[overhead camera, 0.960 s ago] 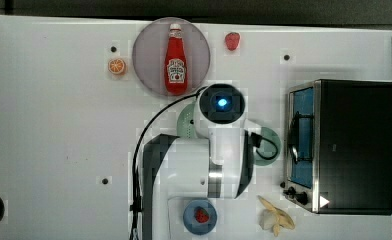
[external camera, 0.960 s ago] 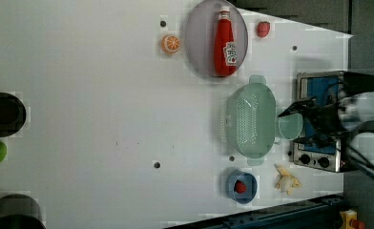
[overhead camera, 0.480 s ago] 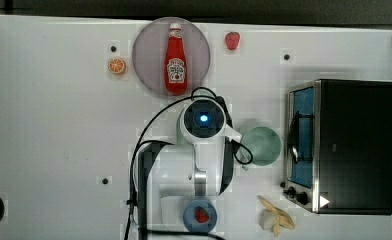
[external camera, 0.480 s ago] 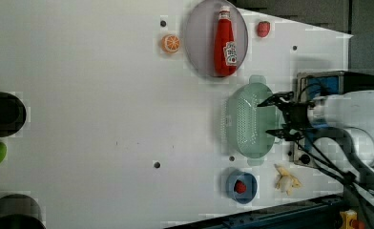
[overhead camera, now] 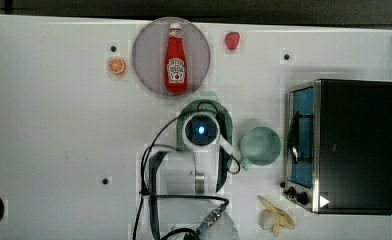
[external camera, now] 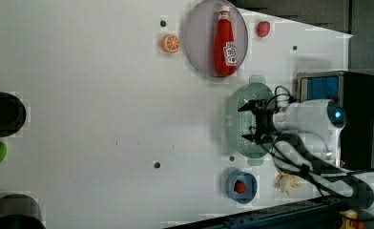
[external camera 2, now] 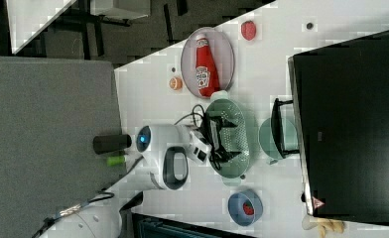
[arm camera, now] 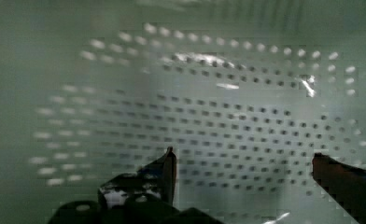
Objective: Drag strainer right to left.
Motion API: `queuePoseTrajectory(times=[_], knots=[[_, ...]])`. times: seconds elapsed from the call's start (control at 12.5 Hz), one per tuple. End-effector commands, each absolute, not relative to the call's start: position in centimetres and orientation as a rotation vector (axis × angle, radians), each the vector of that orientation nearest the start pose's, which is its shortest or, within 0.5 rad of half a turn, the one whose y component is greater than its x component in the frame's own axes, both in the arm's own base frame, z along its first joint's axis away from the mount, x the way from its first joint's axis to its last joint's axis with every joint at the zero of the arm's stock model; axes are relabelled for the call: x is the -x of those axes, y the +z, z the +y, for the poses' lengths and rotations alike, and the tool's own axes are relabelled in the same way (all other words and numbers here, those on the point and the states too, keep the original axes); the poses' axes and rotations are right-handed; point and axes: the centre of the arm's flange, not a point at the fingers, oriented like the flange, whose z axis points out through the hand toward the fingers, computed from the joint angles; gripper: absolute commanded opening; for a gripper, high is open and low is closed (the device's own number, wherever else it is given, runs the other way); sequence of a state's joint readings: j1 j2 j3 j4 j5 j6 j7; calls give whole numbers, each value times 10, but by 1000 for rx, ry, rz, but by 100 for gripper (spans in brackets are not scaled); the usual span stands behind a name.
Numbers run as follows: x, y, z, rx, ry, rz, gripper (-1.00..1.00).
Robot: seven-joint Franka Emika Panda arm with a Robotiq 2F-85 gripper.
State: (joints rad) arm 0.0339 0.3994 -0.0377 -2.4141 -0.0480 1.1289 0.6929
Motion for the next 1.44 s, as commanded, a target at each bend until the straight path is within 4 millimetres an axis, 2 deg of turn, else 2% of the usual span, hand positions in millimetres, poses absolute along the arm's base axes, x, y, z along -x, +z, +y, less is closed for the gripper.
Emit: queuePoseTrajectory(times=[0.08, 0.4, 0.64, 1.44], knots=[[-484, 149, 23, 2382, 46, 2131, 100], [-480, 143, 35, 2386, 61, 2141, 100], [-481, 143, 54, 2347, 49, 2170, 100], [-470, 145, 169, 2304, 60, 2172, 100]])
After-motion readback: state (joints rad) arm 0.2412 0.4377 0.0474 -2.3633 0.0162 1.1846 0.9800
